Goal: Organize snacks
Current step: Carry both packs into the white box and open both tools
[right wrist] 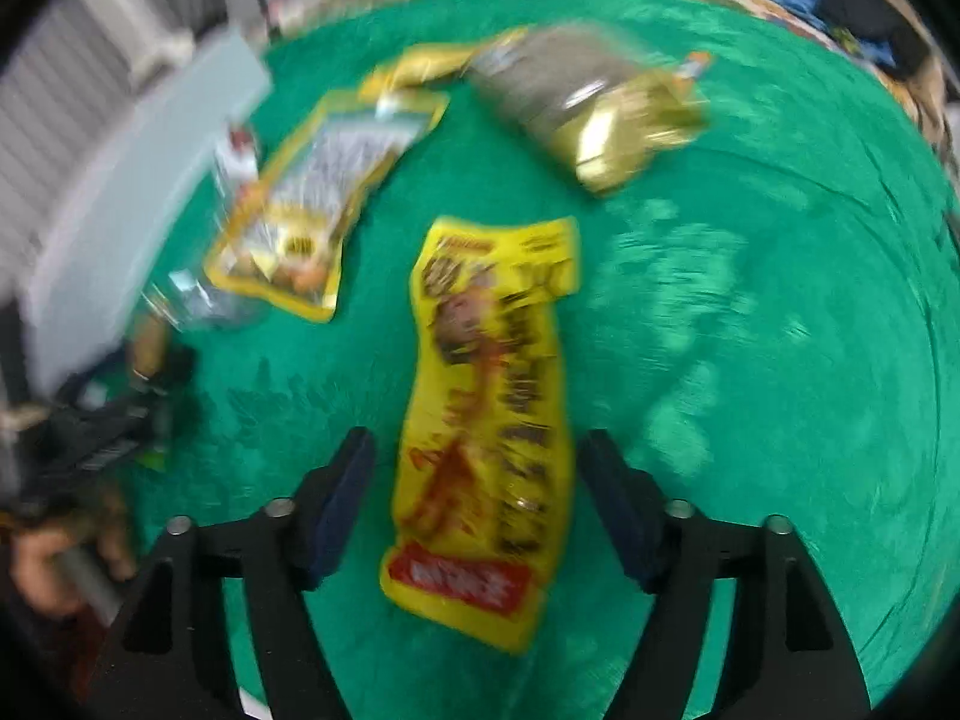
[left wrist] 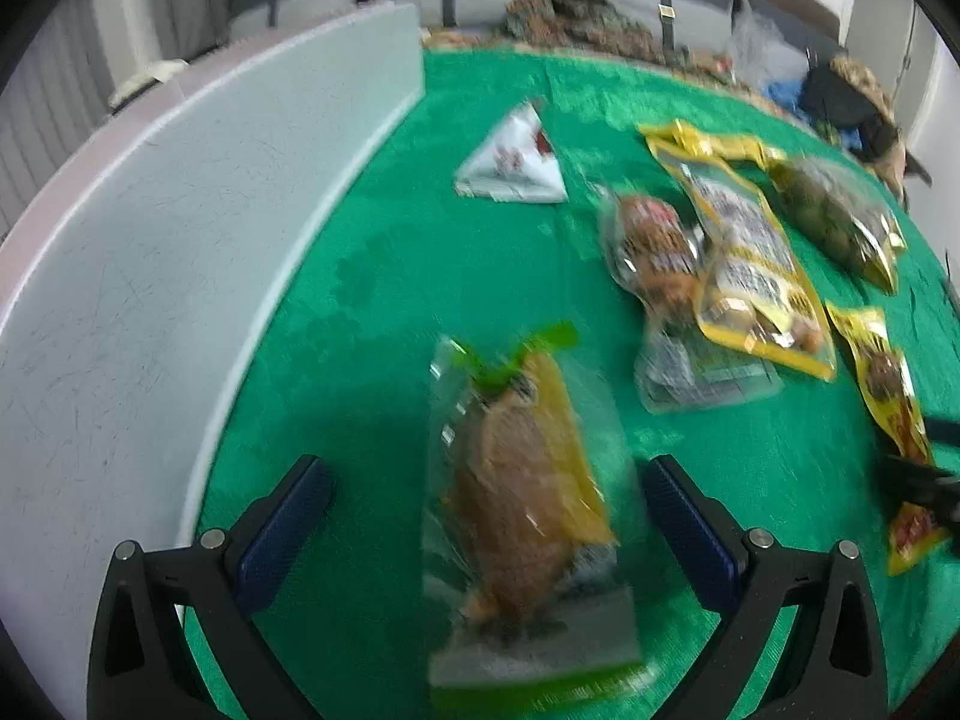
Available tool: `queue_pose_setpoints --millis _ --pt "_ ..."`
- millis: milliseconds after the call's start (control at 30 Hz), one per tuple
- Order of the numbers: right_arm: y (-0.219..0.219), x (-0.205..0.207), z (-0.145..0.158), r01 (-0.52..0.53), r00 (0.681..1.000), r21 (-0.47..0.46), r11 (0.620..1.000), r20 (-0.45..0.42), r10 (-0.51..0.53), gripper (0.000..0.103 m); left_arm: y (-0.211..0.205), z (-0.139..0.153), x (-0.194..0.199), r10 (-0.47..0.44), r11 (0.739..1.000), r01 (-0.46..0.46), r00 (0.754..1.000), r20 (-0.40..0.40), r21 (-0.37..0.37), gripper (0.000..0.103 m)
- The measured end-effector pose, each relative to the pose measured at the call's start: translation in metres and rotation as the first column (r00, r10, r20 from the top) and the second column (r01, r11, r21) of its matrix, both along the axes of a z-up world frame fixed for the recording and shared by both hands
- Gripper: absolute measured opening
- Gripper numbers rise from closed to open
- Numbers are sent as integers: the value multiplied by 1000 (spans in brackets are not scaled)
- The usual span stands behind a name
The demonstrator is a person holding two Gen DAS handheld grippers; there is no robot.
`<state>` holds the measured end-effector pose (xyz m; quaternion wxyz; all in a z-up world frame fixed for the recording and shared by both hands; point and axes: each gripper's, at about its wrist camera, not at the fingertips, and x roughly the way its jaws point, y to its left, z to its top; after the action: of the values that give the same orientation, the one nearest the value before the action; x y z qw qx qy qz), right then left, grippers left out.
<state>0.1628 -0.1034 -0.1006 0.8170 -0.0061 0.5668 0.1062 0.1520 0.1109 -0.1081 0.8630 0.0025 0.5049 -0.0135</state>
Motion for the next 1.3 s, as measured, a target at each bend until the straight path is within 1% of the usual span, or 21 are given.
queue_pose_setpoints --millis 33,67,100,133,167,200,233,333,400,467,567,633,733,867,967,1067,1133,1167,1200,1233,1300 --pt "15 0 -2 -59 998 -80 995 23 61 81 -3 5 -2 -32 999 32 999 -5 -2 74" --pt "22 -1 -3 -83 996 -114 990 35 88 73 -5 9 -3 -54 999 54 999 -10 -3 60" --pt "22 -2 -1 -79 996 -92 993 40 83 59 -2 11 -5 -65 998 64 997 -43 -17 58" --pt "16 -4 1 -61 998 -52 997 24 63 58 2 12 -9 -67 997 65 997 -44 -40 56" --pt "11 -6 3 -54 998 -28 998 19 54 47 5 13 -13 -66 996 63 997 -45 -61 54" --pt "2 -10 7 -39 999 1 999 19 39 42 9 15 -19 -62 995 59 997 -40 -77 54" --pt "-6 -13 8 -19 1000 19 1000 5 19 42 12 18 -27 -58 993 56 998 -23 -104 54" --pt "-46 -27 15 81 997 239 968 -19 -79 42 14 25 -46 -53 979 53 999 4 -195 54" --pt "-72 -40 16 147 989 398 906 -40 -143 42 11 31 -57 -55 969 57 998 14 -242 54" --pt "-84 -45 12 197 980 494 847 -80 -181 42 6 39 -66 -61 958 65 998 23 -278 54" --pt "-89 -52 10 234 972 588 774 -129 -196 42 3 62 -71 -62 946 75 997 53 -316 54" --pt "-78 -53 21 210 978 625 752 -118 -175 42 16 86 -76 -35 929 63 996 84 -366 54" --pt "-38 -41 56 119 992 677 726 -59 -108 42 51 121 -80 37 910 17 992 121 -413 55" --pt "36 -25 117 -47 998 712 700 59 7 43 110 155 -83 142 919 -70 977 161 -389 55" --pt "119 -11 160 -196 981 701 686 151 126 44 164 166 -81 242 938 -182 954 179 -295 55" --pt "203 -1 180 -307 951 641 703 218 217 45 214 163 -75 329 935 -292 926 184 -200 58" --pt "246 1 176 -346 938 614 709 239 251 52 243 151 -69 383 923 -367 907 175 -114 65" --pt "262 1 172 -354 935 593 723 238 262 62 256 142 -67 409 913 -403 900 150 -65 79" --pt "285 4 161 -360 933 547 755 216 289 73 264 134 -69 434 900 -435 892 129 -24 88" --pt "288 2 155 -363 932 524 770 205 300 73 268 131 -76 447 893 -449 886 124 -10 88" --pt "287 -5 138 -375 927 467 801 216 308 72 272 126 -95 459 888 -458 879 131 -36 90"
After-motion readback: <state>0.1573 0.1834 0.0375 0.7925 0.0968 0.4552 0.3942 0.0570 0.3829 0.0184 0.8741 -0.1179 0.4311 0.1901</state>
